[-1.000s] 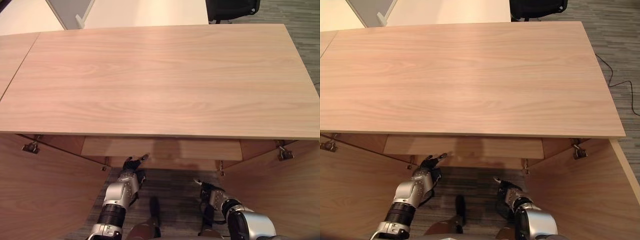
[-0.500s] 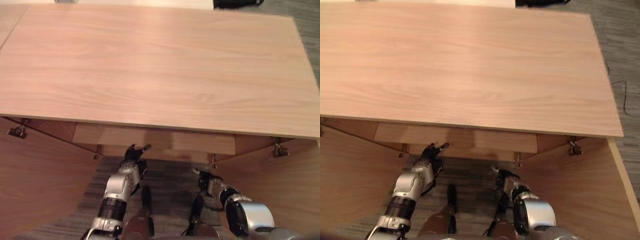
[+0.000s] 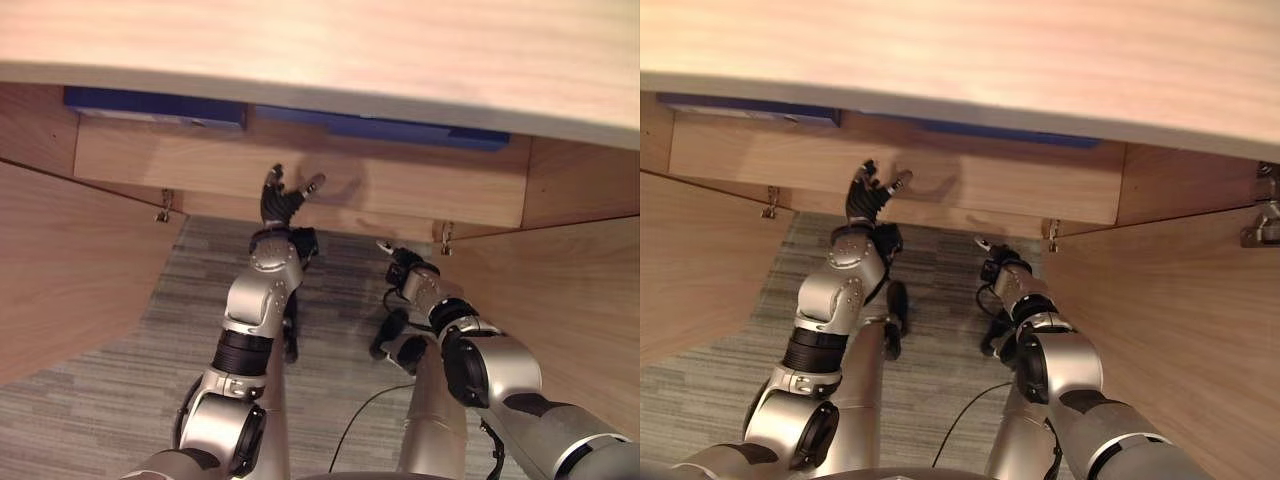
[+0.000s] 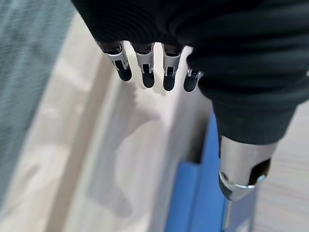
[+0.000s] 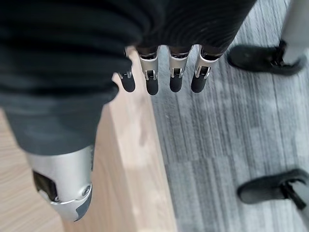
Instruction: Put the empty folder in the office cabinet
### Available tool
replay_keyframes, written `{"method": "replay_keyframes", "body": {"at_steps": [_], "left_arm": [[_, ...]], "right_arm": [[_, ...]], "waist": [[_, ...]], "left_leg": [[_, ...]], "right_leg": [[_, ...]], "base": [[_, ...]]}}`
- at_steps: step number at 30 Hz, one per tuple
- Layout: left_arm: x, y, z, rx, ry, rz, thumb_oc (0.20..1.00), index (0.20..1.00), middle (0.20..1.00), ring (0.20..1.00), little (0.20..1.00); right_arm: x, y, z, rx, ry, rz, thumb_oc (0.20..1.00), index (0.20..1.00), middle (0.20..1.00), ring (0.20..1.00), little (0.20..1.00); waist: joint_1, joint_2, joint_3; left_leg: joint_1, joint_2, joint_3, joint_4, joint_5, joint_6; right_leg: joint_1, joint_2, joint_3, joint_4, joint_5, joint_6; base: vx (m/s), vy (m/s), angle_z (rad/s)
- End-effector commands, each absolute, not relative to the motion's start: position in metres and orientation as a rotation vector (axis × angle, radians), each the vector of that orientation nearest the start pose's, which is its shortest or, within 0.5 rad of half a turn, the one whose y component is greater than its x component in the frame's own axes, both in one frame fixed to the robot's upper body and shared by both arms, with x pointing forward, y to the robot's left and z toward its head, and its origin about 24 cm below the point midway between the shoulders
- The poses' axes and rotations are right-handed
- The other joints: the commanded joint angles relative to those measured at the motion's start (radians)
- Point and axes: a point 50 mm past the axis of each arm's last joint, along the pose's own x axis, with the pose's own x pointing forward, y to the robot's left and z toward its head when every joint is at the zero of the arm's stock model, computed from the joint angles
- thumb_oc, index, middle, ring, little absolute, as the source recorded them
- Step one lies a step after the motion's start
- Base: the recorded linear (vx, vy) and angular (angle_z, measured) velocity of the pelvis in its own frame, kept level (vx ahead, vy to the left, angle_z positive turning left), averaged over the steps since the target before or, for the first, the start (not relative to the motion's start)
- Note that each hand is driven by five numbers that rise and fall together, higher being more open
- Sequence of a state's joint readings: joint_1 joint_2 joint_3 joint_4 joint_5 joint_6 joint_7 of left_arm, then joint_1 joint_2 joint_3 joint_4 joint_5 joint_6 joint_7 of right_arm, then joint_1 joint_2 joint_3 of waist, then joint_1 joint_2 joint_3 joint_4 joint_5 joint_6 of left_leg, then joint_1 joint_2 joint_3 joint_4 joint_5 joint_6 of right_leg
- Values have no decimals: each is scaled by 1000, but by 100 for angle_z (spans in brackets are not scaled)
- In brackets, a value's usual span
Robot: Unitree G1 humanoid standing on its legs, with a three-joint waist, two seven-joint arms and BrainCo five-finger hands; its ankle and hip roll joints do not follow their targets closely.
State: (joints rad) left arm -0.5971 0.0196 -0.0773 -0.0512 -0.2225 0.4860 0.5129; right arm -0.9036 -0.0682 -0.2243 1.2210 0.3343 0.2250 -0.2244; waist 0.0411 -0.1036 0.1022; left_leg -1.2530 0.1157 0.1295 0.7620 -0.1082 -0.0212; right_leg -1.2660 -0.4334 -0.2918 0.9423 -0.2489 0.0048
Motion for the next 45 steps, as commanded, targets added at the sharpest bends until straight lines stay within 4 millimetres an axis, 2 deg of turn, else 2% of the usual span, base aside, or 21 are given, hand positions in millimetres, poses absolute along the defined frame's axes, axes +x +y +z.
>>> {"method": "replay_keyframes", "body": {"at_steps": [1, 4, 6, 10, 14, 17, 20, 25, 32, 35, 45], "left_arm": [[326, 107, 212, -127, -308, 219, 1000, 1000, 1000, 1000, 1000], [315, 112, 259, -103, -544, 241, 1000, 1000, 1000, 1000, 1000], [309, 114, 277, -92, -639, 261, 1000, 1000, 1000, 1000, 1000], [302, 124, 306, -77, -758, 327, 1000, 1000, 1000, 1000, 1000], [297, 128, 328, -12, -841, 355, 1000, 1000, 1000, 1000, 1000], [305, 130, 352, 67, -849, 366, 1000, 1000, 1000, 1000, 1000], [315, 130, 363, 111, -812, 373, 1000, 1000, 1000, 1000, 1000], [332, 122, 374, 191, -726, 315, 1000, 1000, 1000, 1000, 1000], [343, 103, 382, 291, -698, 215, 1000, 1000, 1000, 1000, 1000], [352, 89, 377, 316, -628, 142, 1000, 1000, 1000, 1000, 1000], [372, 93, 353, 242, -421, 184, 1000, 1000, 1000, 1000, 1000]], "right_arm": [[374, -128, 28, 340, 597, -195, 1000, 1000, 1000, 1000, 1000], [380, -122, 40, 349, 558, -176, 1000, 1000, 1000, 1000, 1000], [383, -119, 45, 351, 545, -169, 1000, 1000, 1000, 1000, 1000], [389, -110, 57, 353, 517, -146, 1000, 1000, 1000, 1000, 1000], [390, -105, 60, 346, 511, -133, 1000, 1000, 1000, 1000, 1000], [390, -101, 63, 319, 501, -111, 1000, 1000, 1000, 1000, 1000], [390, -100, 64, 307, 499, -108, 1000, 1000, 1000, 1000, 1000], [389, -100, 61, 282, 502, -98, 1000, 1000, 1000, 1000, 1000], [389, -99, 61, 253, 500, -77, 1000, 1000, 1000, 1000, 1000], [390, -101, 63, 231, 493, -79, 1000, 1000, 1000, 1000, 1000], [392, -105, 67, 206, 486, -87, 1000, 1000, 1000, 1000, 1000]], "waist": [[9, -7, -49], [-1, -20, -34], [-3, -24, -26], [-10, -32, -9], [-20, -35, 1], [-30, -33, 7], [-37, -32, 7], [-48, -31, -3], [-63, -32, -15], [-68, -28, -13], [-72, -26, -15]], "left_leg": [[24, -11, -9, 5, -80, 9], [-52, -5, -8, 59, -95, 4], [-89, -3, -10, 85, -99, 6], [-179, 4, -11, 137, -107, 6], [-211, 9, -11, 166, -111, 6], [-225, 17, -5, 183, -118, 8], [-225, 20, -4, 183, -116, 9], [-217, 24, -2, 175, -112, 5], [-199, 29, 8, 163, -107, 3], [-189, 33, 13, 160, -111, 3], [-187, 40, 23, 155, -107, 4]], "right_leg": [[3, 5, -24, -63, -7, 88], [-65, -18, -17, -9, -27, 83], [-97, -28, -10, 17, -35, 81], [-181, -45, 2, 75, -48, 76], [-216, -41, 14, 99, -50, 75], [-239, -38, 25, 114, -51, 76], [-249, -33, 35, 121, -51, 79], [-253, -21, 39, 117, -46, 75], [-251, -1, 44, 99, -26, 70], [-243, 7, 46, 93, -25, 71], [-245, 24, 55, 89, -20, 68]], "base": [[-1, -61, 6], [-4, -71, 1], [1, -58, 3], [22, -76, 4], [13, -23, 1], [0, 0, 0], [-3, 18, -4], [-2, 5, -1], [-4, 15, -1], [0, 0, 0], [-1, 4, -4]]}}
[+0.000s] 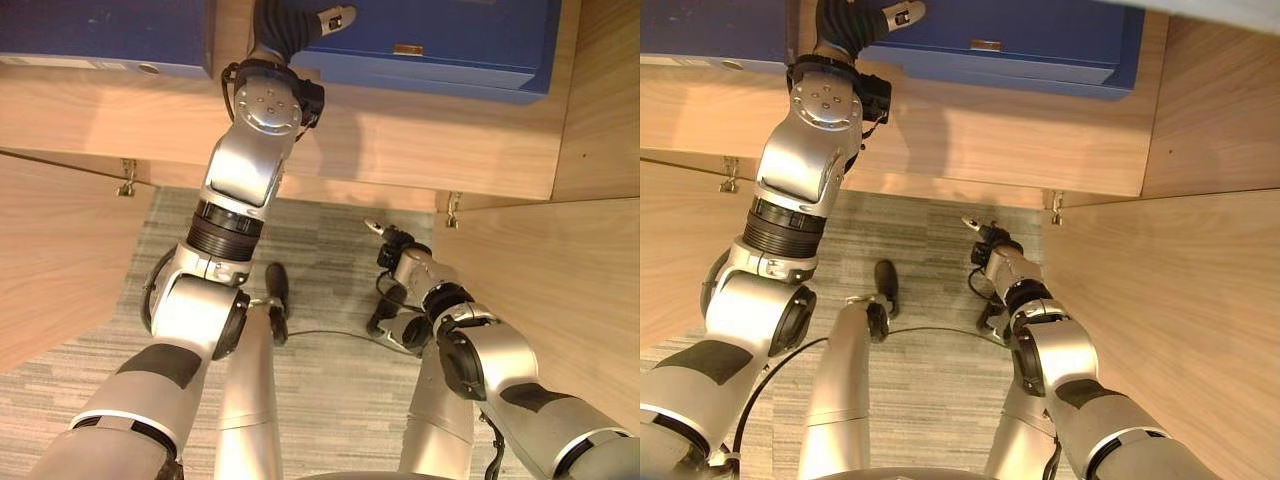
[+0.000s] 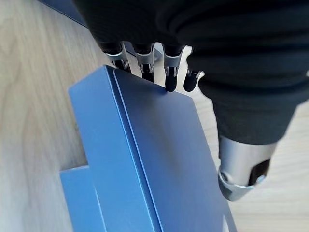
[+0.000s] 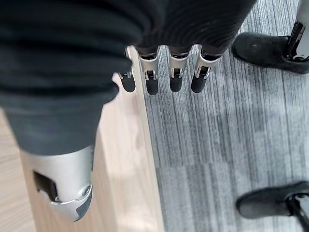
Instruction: Put the empty folder in the office cabinet
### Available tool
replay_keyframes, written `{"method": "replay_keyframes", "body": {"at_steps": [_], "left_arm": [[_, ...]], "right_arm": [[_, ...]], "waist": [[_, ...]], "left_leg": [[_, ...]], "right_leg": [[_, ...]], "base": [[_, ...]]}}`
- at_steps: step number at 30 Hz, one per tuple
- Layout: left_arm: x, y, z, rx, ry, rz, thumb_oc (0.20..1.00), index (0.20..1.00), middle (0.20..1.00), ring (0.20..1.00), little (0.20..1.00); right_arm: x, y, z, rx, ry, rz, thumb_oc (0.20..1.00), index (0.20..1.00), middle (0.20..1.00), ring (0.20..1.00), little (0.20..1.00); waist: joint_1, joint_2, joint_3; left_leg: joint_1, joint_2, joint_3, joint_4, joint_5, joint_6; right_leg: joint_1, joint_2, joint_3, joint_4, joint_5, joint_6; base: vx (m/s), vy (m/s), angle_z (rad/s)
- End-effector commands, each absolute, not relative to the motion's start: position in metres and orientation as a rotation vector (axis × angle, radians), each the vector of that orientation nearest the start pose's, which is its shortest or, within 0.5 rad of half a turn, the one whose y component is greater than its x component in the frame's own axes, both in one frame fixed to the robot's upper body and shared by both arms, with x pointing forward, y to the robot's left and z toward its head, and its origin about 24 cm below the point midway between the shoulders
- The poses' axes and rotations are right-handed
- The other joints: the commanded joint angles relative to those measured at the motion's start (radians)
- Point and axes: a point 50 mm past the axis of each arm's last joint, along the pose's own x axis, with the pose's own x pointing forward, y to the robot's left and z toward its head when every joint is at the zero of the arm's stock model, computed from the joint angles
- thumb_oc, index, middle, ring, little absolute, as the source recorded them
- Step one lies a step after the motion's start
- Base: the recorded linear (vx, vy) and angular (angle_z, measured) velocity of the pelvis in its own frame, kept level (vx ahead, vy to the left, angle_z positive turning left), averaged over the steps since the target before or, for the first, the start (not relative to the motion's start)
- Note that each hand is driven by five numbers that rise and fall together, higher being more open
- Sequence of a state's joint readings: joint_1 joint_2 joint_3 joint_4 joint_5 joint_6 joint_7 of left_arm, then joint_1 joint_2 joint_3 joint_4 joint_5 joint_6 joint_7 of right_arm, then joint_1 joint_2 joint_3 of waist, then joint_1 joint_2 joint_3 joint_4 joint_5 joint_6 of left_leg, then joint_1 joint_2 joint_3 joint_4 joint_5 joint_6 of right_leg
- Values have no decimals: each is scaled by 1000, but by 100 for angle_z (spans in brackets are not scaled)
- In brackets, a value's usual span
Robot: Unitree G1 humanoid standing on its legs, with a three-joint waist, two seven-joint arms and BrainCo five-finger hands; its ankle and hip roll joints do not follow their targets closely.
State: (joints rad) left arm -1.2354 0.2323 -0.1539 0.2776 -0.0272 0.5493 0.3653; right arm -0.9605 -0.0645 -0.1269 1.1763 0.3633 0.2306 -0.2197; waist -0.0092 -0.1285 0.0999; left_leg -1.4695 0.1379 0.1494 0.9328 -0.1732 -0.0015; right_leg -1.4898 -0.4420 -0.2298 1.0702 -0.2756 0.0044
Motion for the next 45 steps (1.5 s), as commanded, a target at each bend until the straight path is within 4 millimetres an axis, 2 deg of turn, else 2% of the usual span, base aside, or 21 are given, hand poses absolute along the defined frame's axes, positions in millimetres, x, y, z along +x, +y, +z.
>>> {"method": "replay_keyframes", "body": {"at_steps": [1, 3, 5, 6, 7, 9, 10, 13, 24, 39, 45], "left_arm": [[373, 93, 352, 237, -416, 183, 1000, 1000, 1000, 1000, 1000], [373, 86, 351, 234, -412, 157, 1000, 1000, 1000, 1000, 1000], [369, 71, 352, 227, -431, 98, 1000, 1000, 1000, 1000, 1000], [369, 71, 352, 227, -431, 98, 1000, 1000, 1000, 1000, 1000], [365, 58, 354, 212, -443, 48, 1000, 1000, 1000, 1000, 1000], [364, 52, 354, 207, -447, 26, 1000, 1000, 1000, 1000, 1000], [360, 39, 355, 192, -454, -25, 1000, 1000, 1000, 1000, 1000], [354, 28, 356, 168, -471, -78, 1000, 1000, 1000, 1000, 1000], [348, 18, 362, 165, -496, -95, 1000, 1000, 1000, 1000, 1000], [326, 19, 391, 132, -626, -108, 1000, 1000, 1000, 1000, 1000], [311, 4, 396, 58, -651, -205, 1000, 1000, 1000, 1000, 1000]], "right_arm": [[392, -106, 66, 203, 485, -87, 1000, 1000, 1000, 1000, 1000], [392, -104, 67, 199, 486, -80, 1000, 1000, 1000, 1000, 1000], [392, -102, 68, 192, 486, -72, 1000, 1000, 1000, 1000, 1000], [392, -102, 68, 192, 486, -72, 1000, 1000, 1000, 1000, 1000], [392, -100, 68, 189, 488, -68, 1000, 1000, 1000, 1000, 1000], [392, -98, 68, 188, 488, -62, 1000, 1000, 1000, 1000, 1000], [392, -96, 69, 177, 488, -54, 1000, 1000, 1000, 1000, 1000], [393, -92, 71, 173, 487, -37, 1000, 1000, 1000, 1000, 1000], [392, -93, 68, 166, 498, -35, 1000, 1000, 1000, 1000, 1000], [390, -93, 64, 171, 509, -37, 1000, 1000, 1000, 1000, 1000], [391, -94, 65, 170, 507, -39, 1000, 1000, 1000, 1000, 1000]], "waist": [[-23, -1, -11], [-25, 0, -6], [-28, 0, -6], [-28, 0, -7], [-30, 0, -8], [-31, -1, -12], [-34, 0, -10], [-36, 0, -15], [-39, 7, -8], [-24, 18, -7], [-21, 21, -2]], "left_leg": [[29, 18, 3, -15, -43, -16], [33, 19, 2, -11, -48, -16], [34, 21, 3, -13, -48, -14], [33, 21, 4, -13, -48, -14], [34, 21, 6, -15, -47, -15], [32, 21, 7, -21, -42, -14], [34, 20, 7, -19, -46, -14], [36, 21, 11, -28, -43, -12], [49, 21, 22, -30, -50, -8], [60, 18, 28, -36, -52, -2], [68, 15, 32, -49, -47, -1]], "right_leg": [[-21, 33, -7, -38, 7, 69], [-17, 32, -7, -33, 1, 71], [-13, 34, -6, -37, 2, 71], [-14, 34, -6, -37, 2, 71], [-12, 34, -5, -39, 2, 71], [-16, 37, -4, -44, 7, 71], [-13, 38, -1, -42, 3, 72], [-13, 44, 1, -52, 11, 72], [-3, 49, 6, -52, 6, 73], [7, 54, 16, -60, 8, 82], [13, 57, 18, -68, 12, 84]], "base": [[0, 0, 0], [0, 0, 0], [0, 0, 0], [0, 0, 0], [0, 0, 0], [0, 0, 0], [0, 0, 0], [0, 0, 0], [0, 0, 0], [0, 0, 0], [0, 0, 0]]}}
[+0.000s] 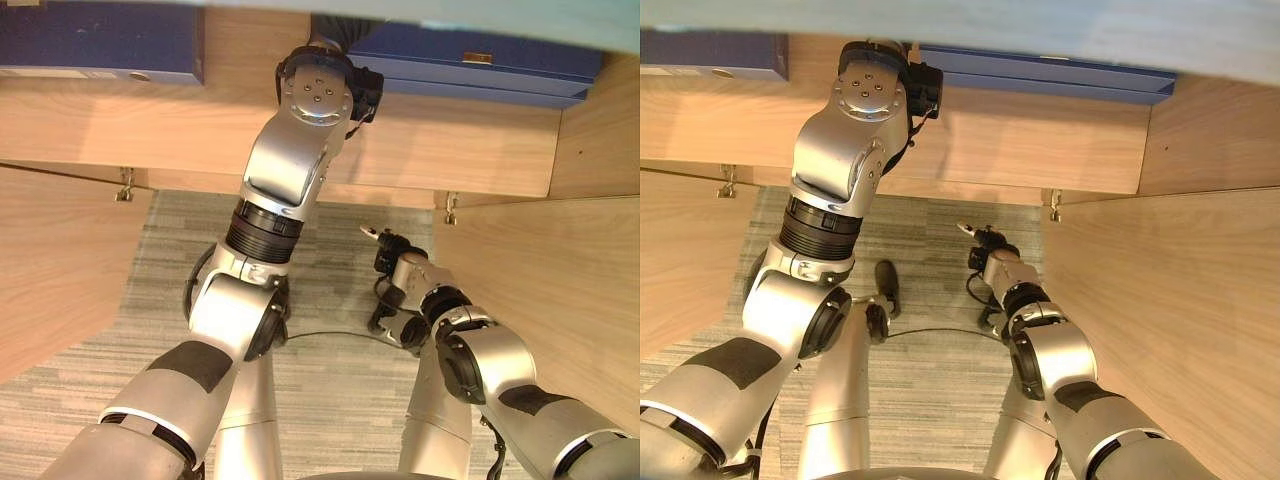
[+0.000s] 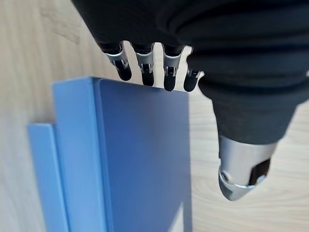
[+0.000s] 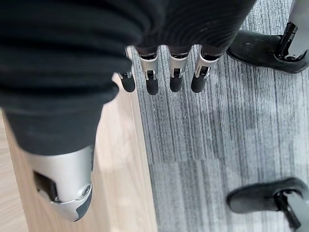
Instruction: Put the empty folder in the office cabinet
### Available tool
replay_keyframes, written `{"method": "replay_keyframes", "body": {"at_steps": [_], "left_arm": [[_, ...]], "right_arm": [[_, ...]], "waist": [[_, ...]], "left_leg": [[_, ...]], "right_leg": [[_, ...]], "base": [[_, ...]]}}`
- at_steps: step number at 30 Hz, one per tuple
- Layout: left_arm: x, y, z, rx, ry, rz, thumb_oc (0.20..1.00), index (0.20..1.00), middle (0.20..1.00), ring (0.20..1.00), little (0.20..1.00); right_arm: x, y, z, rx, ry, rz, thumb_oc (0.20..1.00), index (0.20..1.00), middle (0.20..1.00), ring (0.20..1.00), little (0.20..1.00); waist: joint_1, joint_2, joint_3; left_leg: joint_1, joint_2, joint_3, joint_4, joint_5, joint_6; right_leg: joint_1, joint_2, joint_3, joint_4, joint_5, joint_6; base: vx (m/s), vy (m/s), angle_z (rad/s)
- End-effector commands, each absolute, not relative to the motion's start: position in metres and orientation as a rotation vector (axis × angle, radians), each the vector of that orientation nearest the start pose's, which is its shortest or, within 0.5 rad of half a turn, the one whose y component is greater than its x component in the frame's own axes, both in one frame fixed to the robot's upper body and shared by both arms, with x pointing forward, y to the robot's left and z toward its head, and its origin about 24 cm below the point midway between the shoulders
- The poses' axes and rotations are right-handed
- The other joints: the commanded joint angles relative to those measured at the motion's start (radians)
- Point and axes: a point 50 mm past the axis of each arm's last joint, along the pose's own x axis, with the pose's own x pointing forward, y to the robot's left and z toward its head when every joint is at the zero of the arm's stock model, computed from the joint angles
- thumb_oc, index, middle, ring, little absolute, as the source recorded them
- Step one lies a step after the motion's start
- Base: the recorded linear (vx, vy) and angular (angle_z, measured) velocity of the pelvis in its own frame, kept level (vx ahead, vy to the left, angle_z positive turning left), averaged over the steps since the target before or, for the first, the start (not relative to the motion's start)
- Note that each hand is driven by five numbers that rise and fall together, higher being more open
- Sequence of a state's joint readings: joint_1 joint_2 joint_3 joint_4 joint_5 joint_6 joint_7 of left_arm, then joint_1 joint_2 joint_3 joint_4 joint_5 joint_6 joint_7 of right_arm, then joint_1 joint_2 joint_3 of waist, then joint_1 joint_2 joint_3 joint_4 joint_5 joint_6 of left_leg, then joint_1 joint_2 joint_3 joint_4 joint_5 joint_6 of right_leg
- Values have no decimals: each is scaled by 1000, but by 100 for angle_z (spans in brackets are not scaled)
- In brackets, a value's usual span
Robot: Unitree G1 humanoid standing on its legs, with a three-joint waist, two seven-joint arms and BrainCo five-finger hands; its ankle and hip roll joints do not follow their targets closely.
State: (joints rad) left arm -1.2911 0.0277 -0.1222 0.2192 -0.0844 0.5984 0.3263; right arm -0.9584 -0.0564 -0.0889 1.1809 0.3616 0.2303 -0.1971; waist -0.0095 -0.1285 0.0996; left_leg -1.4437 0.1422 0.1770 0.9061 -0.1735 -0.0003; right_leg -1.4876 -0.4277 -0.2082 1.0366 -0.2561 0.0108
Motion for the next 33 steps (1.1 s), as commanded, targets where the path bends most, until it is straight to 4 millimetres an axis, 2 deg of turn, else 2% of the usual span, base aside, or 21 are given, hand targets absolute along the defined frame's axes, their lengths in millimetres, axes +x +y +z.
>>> {"method": "replay_keyframes", "body": {"at_steps": [1, 7, 14, 20, 22, 23, 24, 25, 26, 27, 29, 30, 31, 32, 33], "left_arm": [[308, -4, 395, 36, -650, -239, 1000, 1000, 1000, 1000, 1000], [298, -24, 396, 7, -665, -330, 1000, 1000, 1000, 1000, 1000], [284, -41, 395, 5, -680, -459, 1000, 1000, 1000, 1000, 1000], [281, -38, 395, 17, -696, -461, 1000, 1000, 1000, 1000, 1000], [281, -32, 397, 21, -720, -414, 1000, 1000, 1000, 1000, 1000], [283, -20, 402, 24, -756, -329, 1000, 1000, 1000, 1000, 1000], [283, -20, 402, 24, -757, -329, 1000, 1000, 1000, 1000, 1000], [285, -5, 406, 26, -795, -229, 1000, 1000, 1000, 1000, 1000], [285, -5, 406, 26, -795, -228, 1000, 1000, 1000, 1000, 1000], [289, 16, 410, 21, -830, -100, 1000, 1000, 1000, 1000, 1000], [291, 32, 411, 0, -846, -6, 1000, 1000, 1000, 1000, 1000], [291, 32, 411, 0, -846, -6, 1000, 1000, 1000, 1000, 1000], [293, 48, 410, -28, -839, 82, 1000, 1000, 1000, 1000, 1000], [295, 56, 406, -71, -818, 119, 1000, 1000, 1000, 1000, 1000], [295, 56, 406, -71, -818, 119, 1000, 1000, 1000, 1000, 1000]], "right_arm": [[391, -95, 65, 171, 508, -41, 1000, 1000, 1000, 1000, 1000], [390, -89, 64, 178, 516, -25, 1000, 1000, 1000, 1000, 1000], [389, -91, 62, 179, 523, -34, 1000, 1000, 1000, 1000, 1000], [391, -94, 64, 180, 511, -39, 1000, 1000, 1000, 1000, 1000], [391, -95, 65, 180, 508, -40, 1000, 1000, 1000, 1000, 1000], [391, -94, 66, 184, 505, -36, 1000, 1000, 1000, 1000, 1000], [392, -94, 66, 184, 505, -36, 1000, 1000, 1000, 1000, 1000], [391, -92, 66, 184, 506, -30, 1000, 1000, 1000, 1000, 1000], [391, -92, 66, 184, 506, -30, 1000, 1000, 1000, 1000, 1000], [390, -92, 64, 185, 510, -26, 1000, 1000, 1000, 1000, 1000], [389, -92, 63, 189, 517, -29, 1000, 1000, 1000, 1000, 1000], [389, -92, 63, 189, 517, -29, 1000, 1000, 1000, 1000, 1000], [388, -92, 60, 200, 526, -31, 1000, 1000, 1000, 1000, 1000], [388, -91, 60, 209, 529, -31, 1000, 1000, 1000, 1000, 1000], [388, -91, 60, 209, 529, -31, 1000, 1000, 1000, 1000, 1000]], "waist": [[-21, 22, -1], [-28, 24, -1], [-25, 32, 5], [-18, 34, 8], [-15, 34, 13], [-14, 34, 24], [-14, 33, 20], [-12, 32, 28], [-12, 31, 24], [-9, 29, 30], [-5, 26, 33], [-5, 25, 29], [-1, 24, 30], [0, 23, 36], [0, 23, 36]], "left_leg": [[45, 10, 3, -29, -45, -2], [51, 7, 5, -35, -44, -2], [64, 5, 5, -32, -54, 0], [61, 4, 10, -37, -49, 2], [54, 5, 14, -26, -51, 3], [53, 5, 12, -14, -58, 5], [50, 5, 13, -18, -54, 5], [46, 8, 14, -6, -59, 7], [42, 9, 15, -10, -55, 8], [42, 9, 11, -1, -62, 9], [41, 9, 8, 3, -66, 10], [38, 9, 10, -1, -61, 10], [36, 10, 9, 4, -63, 11], [38, 9, 7, 11, -68, 12], [38, 9, 7, 11, -68, 12]], "right_leg": [[16, 44, -4, -42, -6, 78], [20, 47, -3, -53, -1, 80], [35, 51, 0, -57, -5, 84], [31, 55, 1, -58, 1, 84], [28, 54, 3, -52, 0, 83], [31, 51, 2, -44, -6, 84], [27, 52, 3, -48, -1, 83], [27, 45, 0, -38, -7, 82], [22, 47, 1, -42, -2, 81], [23, 43, 0, -33, -8, 82], [24, 39, -1, -32, -10, 83], [20, 40, 0, -36, -4, 81], [19, 38, -1, -31, -7, 82], [23, 35, -2, -23, -15, 82], [23, 35, -2, -23, -15, 82]], "base": [[0, 0, 0], [0, 0, 0], [0, 0, 0], [0, 0, 0], [0, 0, 0], [0, 0, 0], [19, -30, 0], [0, 0, 0], [20, -32, 0], [0, 0, 0], [0, 0, 0], [0, 0, 0], [0, 0, 0], [0, 0, 0], [0, 0, 0]]}}
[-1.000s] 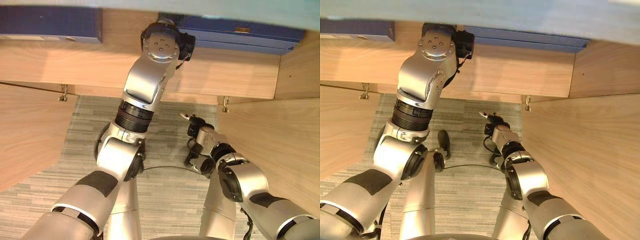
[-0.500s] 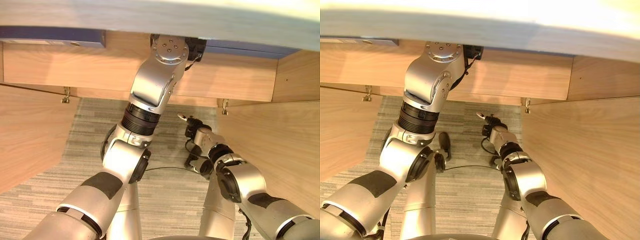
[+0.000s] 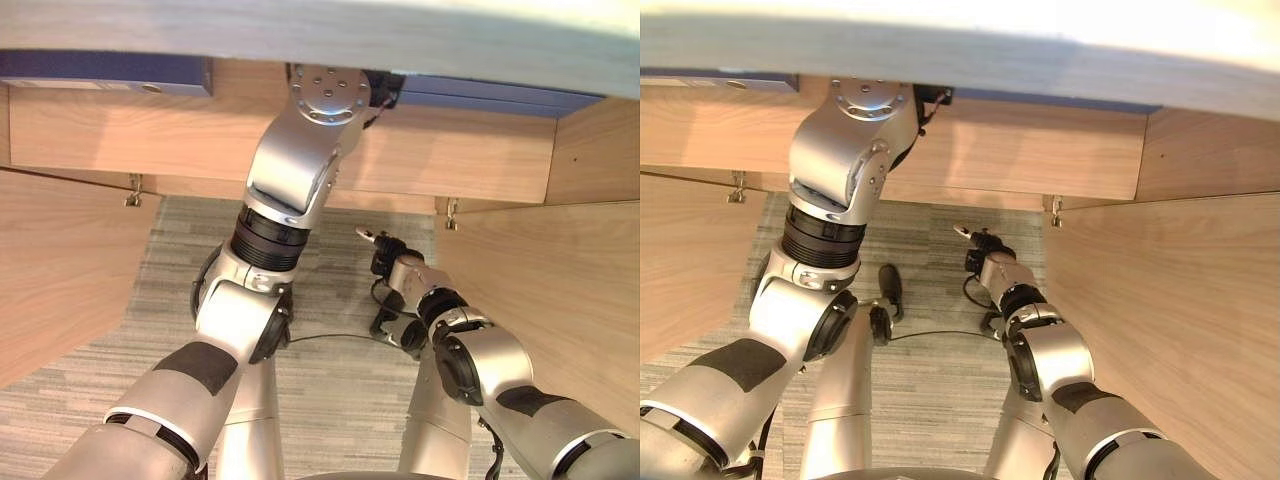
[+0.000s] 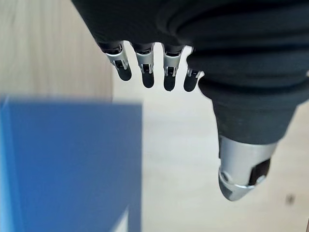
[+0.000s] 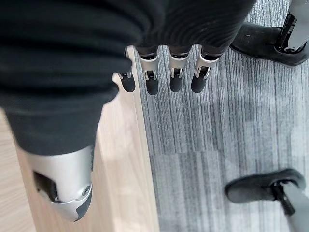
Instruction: Put the empty folder in the office cabinet
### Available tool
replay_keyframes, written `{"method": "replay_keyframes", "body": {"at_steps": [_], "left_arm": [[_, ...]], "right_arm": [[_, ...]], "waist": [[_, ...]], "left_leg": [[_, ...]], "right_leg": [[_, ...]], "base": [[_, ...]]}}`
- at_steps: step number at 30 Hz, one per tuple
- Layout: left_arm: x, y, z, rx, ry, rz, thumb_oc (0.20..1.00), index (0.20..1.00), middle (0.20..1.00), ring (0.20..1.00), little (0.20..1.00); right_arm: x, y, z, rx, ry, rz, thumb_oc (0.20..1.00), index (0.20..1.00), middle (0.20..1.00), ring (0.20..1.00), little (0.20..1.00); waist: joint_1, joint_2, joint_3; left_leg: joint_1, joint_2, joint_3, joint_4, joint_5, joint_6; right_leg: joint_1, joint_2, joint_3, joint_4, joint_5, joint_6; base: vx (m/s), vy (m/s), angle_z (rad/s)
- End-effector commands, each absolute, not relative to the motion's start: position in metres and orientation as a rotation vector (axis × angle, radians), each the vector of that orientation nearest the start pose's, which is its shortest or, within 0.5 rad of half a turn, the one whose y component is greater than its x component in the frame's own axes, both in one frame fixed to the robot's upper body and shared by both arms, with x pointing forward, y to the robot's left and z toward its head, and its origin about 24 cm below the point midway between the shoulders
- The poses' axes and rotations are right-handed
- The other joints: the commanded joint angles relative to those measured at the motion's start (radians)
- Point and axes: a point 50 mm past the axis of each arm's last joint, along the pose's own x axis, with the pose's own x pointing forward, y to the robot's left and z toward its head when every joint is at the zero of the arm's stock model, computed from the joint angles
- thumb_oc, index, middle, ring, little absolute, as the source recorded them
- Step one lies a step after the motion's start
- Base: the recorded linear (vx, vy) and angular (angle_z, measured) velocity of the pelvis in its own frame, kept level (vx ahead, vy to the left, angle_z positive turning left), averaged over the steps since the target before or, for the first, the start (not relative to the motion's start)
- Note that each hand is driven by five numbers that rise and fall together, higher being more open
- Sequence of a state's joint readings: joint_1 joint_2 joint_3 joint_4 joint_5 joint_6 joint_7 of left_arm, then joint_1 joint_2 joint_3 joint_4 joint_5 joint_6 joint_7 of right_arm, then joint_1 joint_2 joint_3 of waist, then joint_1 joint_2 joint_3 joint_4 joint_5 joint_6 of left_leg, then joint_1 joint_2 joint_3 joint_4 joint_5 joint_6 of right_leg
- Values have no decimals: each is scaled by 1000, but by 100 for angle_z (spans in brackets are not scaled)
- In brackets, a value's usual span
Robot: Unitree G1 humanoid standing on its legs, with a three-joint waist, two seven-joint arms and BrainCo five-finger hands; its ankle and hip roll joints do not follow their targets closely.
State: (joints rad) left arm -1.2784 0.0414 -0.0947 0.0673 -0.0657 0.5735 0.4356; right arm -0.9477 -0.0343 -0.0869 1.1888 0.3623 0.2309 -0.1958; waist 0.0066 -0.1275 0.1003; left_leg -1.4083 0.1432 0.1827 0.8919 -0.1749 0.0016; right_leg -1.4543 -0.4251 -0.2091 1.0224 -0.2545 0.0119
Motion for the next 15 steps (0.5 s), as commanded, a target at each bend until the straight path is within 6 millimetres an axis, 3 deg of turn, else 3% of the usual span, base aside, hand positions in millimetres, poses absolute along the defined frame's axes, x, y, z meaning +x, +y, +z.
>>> {"method": "replay_keyframes", "body": {"at_steps": [1, 11, 15], "left_arm": [[298, 66, 399, -148, -775, 170, 1000, 1000, 1000, 1000, 1000], [299, 90, 385, -233, -746, 278, 1000, 1000, 1000, 1000, 1000], [304, 108, 376, -240, -712, 382, 1000, 1000, 1000, 1000, 1000]], "right_arm": [[387, -90, 59, 225, 532, -32, 1000, 1000, 1000, 1000, 1000], [384, -83, 55, 250, 543, -20, 1000, 1000, 1000, 1000, 1000], [381, -79, 51, 277, 558, -17, 1000, 1000, 1000, 1000, 1000]], "waist": [[-13, 21, 38], [-6, 11, 45], [-1, 8, 43]], "left_leg": [[-2, 9, 0, 35, -67, 11], [-31, 15, -11, 90, -83, 17], [-24, 20, -12, 106, -100, 19]], "right_leg": [[-17, 26, 0, 5, -20, 82], [-42, 12, 6, 57, -42, 82], [-44, 7, 12, 76, -57, 83]], "base": [[-7, -31, 0], [11, -29, 2], [5, -9, 0]]}}
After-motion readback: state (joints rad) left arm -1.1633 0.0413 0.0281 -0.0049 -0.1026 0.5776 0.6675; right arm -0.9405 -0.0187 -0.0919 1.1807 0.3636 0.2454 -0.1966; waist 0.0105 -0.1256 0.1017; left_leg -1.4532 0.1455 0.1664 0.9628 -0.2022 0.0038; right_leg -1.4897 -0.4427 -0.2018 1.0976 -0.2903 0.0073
